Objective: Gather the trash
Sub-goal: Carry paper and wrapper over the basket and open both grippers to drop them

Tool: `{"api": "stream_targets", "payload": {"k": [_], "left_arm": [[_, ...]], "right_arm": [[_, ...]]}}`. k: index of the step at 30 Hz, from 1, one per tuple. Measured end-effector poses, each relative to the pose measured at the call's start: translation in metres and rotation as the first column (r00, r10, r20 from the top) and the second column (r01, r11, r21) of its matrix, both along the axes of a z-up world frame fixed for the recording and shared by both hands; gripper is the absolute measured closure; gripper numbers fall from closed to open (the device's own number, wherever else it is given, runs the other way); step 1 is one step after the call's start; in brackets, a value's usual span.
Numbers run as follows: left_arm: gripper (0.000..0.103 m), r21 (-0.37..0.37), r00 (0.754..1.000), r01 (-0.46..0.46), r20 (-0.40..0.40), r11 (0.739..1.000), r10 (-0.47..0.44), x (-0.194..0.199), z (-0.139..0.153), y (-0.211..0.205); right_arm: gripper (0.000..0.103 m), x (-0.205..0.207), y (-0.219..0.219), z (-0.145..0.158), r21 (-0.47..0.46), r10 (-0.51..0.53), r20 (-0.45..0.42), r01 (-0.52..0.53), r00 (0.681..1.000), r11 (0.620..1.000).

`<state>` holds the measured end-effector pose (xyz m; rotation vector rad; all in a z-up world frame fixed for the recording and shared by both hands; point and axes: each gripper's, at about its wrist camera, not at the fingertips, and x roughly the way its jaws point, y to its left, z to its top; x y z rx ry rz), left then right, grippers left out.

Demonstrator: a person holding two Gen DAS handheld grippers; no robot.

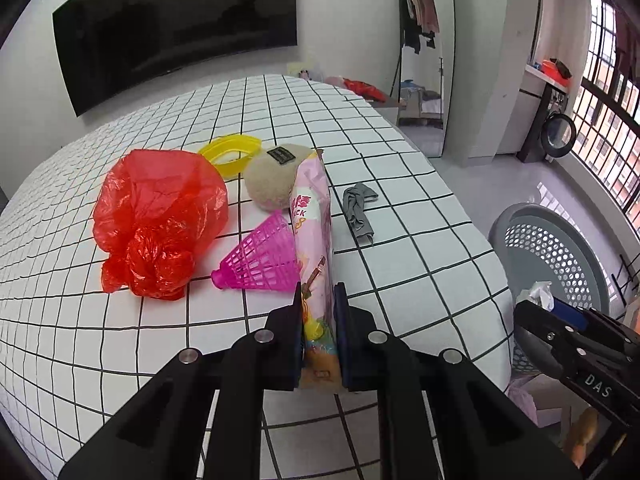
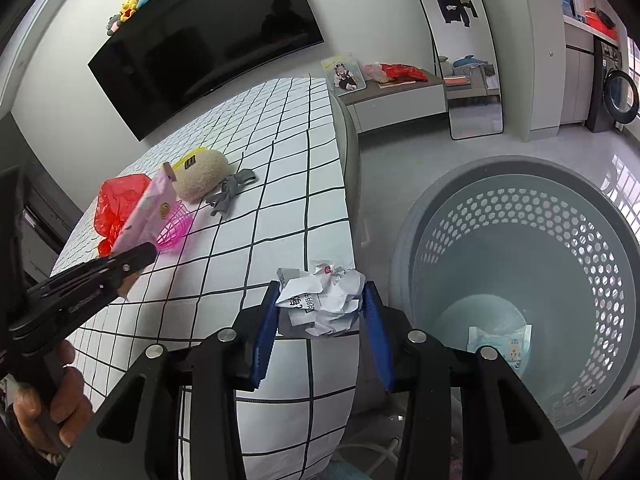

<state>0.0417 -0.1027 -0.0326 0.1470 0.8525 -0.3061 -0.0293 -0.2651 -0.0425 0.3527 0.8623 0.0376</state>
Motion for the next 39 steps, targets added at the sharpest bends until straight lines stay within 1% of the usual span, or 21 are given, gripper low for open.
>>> {"api": "stream_targets", "payload": {"k": [4,8,11,14,17,22,27,33,39], "left_arm": [[0.089,-0.021,0.998,0.052,0.040,0.998,-0.051,-0.014,0.013,-0.013],[0.089,-0.040,0.990,0.131,0.048,0.991,-0.129,-0.024,0.018,-0.035],[0.089,-0.049,0.979,0.202,0.053,0.978,-0.199,-0.032,0.022,-0.060],[0.089,-0.049,0.963,0.265,0.057,0.963,-0.262,-0.039,0.023,-0.088],[0.089,-0.049,0.947,0.320,0.039,0.946,-0.319,-0.045,0.018,-0.117],[0.089,-0.045,0.919,0.392,-0.020,0.919,-0.393,-0.055,-0.004,-0.165],[0.089,-0.020,0.900,0.429,-0.073,0.903,-0.429,-0.058,-0.024,-0.197],[0.089,0.008,0.894,0.436,-0.118,0.900,-0.432,-0.055,-0.042,-0.209],[0.089,0.011,0.894,0.429,-0.147,0.903,-0.423,-0.050,-0.050,-0.216]], "right_arm": [[0.063,-0.006,-0.002,0.003,-0.020,-0.019,0.000,0.019,1.000,1.000],[0.063,-0.018,-0.011,0.008,-0.039,-0.057,0.008,0.057,0.998,0.998],[0.063,-0.032,-0.023,0.012,-0.053,-0.099,0.022,0.100,0.995,0.994],[0.063,-0.047,-0.045,0.013,-0.064,-0.158,0.028,0.159,0.987,0.985],[0.063,-0.061,-0.071,0.008,-0.067,-0.218,0.019,0.218,0.976,0.974],[0.063,-0.080,-0.106,-0.002,-0.085,-0.292,0.006,0.291,0.956,0.953],[0.063,-0.088,-0.132,-0.015,-0.084,-0.333,-0.019,0.330,0.943,0.940],[0.063,-0.086,-0.150,-0.029,-0.060,-0.351,-0.049,0.348,0.935,0.936],[0.062,-0.077,-0.153,-0.034,-0.063,-0.342,-0.063,0.338,0.938,0.939]]}}
